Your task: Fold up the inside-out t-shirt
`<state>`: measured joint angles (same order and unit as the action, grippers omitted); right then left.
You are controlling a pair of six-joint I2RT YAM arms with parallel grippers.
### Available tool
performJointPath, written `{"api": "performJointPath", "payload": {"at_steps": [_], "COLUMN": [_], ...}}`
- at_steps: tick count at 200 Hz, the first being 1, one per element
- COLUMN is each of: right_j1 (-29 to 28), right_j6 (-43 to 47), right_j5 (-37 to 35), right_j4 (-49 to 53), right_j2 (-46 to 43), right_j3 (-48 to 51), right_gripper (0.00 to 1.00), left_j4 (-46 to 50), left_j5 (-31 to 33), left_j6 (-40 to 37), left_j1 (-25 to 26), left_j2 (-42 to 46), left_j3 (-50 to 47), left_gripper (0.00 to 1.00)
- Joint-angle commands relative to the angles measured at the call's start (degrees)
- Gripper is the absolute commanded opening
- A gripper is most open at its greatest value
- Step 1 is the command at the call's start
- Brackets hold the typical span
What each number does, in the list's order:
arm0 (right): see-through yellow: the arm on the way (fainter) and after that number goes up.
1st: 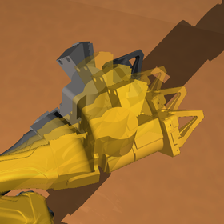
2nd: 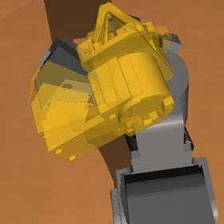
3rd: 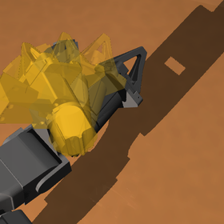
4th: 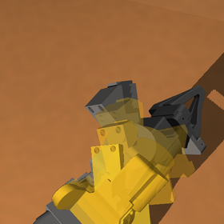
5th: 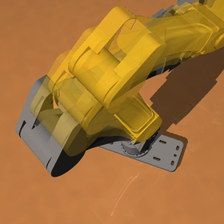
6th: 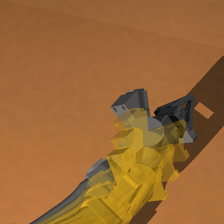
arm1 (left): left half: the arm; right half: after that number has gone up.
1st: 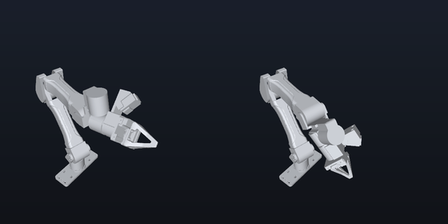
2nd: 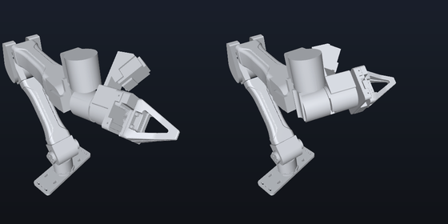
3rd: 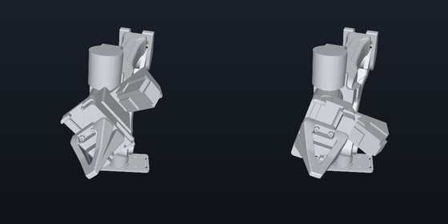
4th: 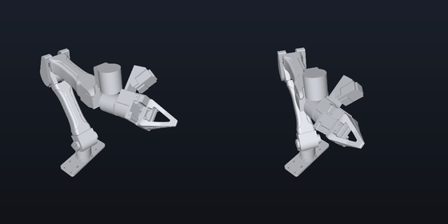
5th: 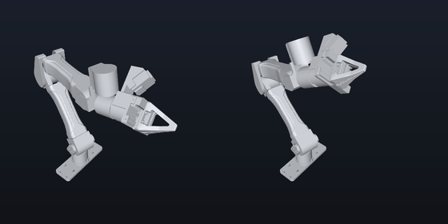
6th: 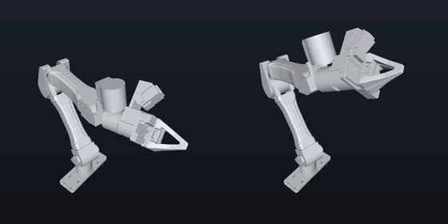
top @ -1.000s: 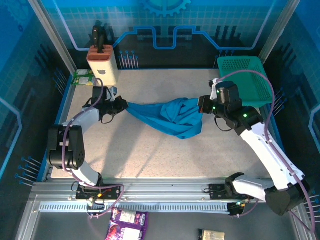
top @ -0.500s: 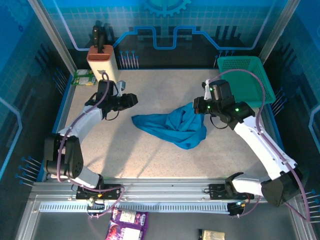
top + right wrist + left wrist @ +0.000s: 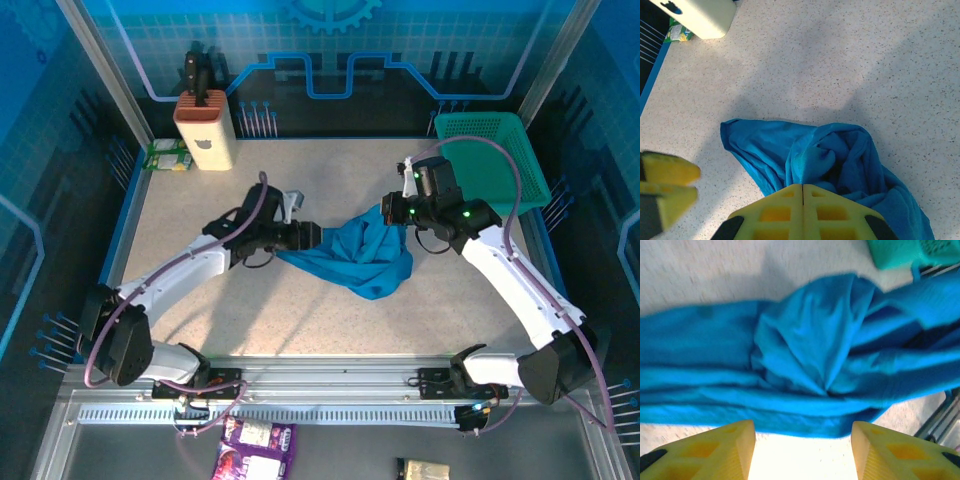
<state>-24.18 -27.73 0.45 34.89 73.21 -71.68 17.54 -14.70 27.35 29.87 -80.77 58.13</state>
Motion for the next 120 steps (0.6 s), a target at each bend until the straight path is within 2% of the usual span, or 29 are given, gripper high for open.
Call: {"api": "performJointPath", "payload": {"at_steps": [1, 21, 46, 58, 82, 120], "right_j1": [0.7, 0.7, 0.6, 0.6, 0.5, 0.5], "right_j6": [1.0, 0.7, -0.1, -0.3, -0.8, -0.8], "right_j5": [-0.3, 0.4, 0.8, 1.1, 2.2, 2.1], "right_j4": [-2.0, -2.5, -3.7, -4.0, -4.6, -4.5], "right_j2": [-0.4, -0.4, -0.5, -0.4, 0.0, 0.0], "right_j3": [0.5, 0.8, 1.4, 1.6, 1.6, 0.8], "right_gripper": [0.0, 0.0, 0.0, 0.0, 0.0, 0.0], "left_j4": [-3.3, -5.7, -8.3, -8.2, -6.0, -2.6], "left_j5": [0.9, -1.1, -4.5, -7.1, -6.2, -6.5], "left_j6": [4.0, 2.5, -10.7, -17.0, -25.9, -34.2], "left_j1": [2.8, 5.9, 9.7, 10.4, 10.7, 10.8], "left_j2": [-4.7, -9.8, -13.9, -15.5, -18.5, -23.0], "left_j3": [-0.7, 1.9, 5.6, 6.7, 9.1, 12.4], "left_gripper": [0.57, 0.58, 0.58, 0.58, 0.59, 0.58]}}
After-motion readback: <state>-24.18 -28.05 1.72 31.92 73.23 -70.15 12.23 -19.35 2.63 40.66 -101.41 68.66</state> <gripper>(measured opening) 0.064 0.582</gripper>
